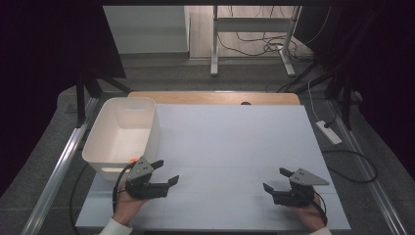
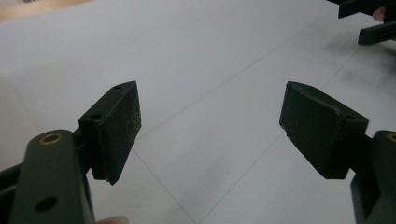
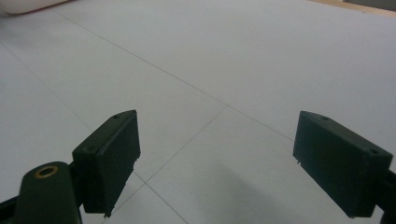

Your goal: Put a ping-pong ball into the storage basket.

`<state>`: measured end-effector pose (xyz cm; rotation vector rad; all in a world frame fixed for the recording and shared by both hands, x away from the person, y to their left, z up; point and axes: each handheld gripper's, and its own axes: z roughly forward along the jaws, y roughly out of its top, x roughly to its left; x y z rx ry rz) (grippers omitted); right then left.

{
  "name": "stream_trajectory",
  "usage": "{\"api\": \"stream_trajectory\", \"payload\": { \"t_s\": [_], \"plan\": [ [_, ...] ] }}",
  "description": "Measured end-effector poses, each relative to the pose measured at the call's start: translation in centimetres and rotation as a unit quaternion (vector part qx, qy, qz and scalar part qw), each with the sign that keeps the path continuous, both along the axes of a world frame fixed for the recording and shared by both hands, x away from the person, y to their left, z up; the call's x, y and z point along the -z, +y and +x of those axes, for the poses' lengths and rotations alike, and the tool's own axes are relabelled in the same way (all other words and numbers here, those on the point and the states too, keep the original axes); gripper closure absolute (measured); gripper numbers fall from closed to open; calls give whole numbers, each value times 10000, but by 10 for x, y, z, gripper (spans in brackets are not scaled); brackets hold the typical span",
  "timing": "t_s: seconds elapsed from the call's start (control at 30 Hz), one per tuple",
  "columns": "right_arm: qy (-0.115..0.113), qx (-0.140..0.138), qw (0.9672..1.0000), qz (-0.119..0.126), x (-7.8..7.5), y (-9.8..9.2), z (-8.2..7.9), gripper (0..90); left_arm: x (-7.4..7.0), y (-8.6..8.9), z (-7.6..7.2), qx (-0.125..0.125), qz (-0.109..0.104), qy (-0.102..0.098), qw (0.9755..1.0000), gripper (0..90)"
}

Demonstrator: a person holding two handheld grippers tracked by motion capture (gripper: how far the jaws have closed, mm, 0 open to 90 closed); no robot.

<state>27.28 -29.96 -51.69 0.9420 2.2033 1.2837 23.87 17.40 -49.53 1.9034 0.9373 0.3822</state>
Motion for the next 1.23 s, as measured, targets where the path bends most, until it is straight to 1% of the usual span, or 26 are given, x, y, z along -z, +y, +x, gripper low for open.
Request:
{"api": "stream_trajectory", "payload": {
  "t_s": [0.07,0.17,0.37,0.4,0.57,0.8,1.1,1.23],
  "plan": [
    [2,-3,10000,-2,0,0,0,145,8,2,-2,21,-4,50,10000,216],
    [13,-9,10000,-20,0,0,0,145,15,4,-5,54,45,83,9999,216],
    [13,-62,10000,-19,0,2,-2,144,28,11,-12,181,-15,155,9997,215],
    [19,-78,10000,-17,0,2,-3,144,30,12,-14,171,-32,160,9997,215],
    [38,-130,9999,-7,1,2,-4,144,31,13,-15,160,-118,148,9997,214],
    [27,-207,9998,35,0,1,-6,145,29,12,-14,179,-119,101,9997,213],
    [31,-262,9996,29,-1,0,-8,145,28,11,-14,164,-133,85,9997,213],
    [29,-306,9995,38,0,0,-8,145,27,9,-14,222,-112,63,9997,213]
  ]
}}
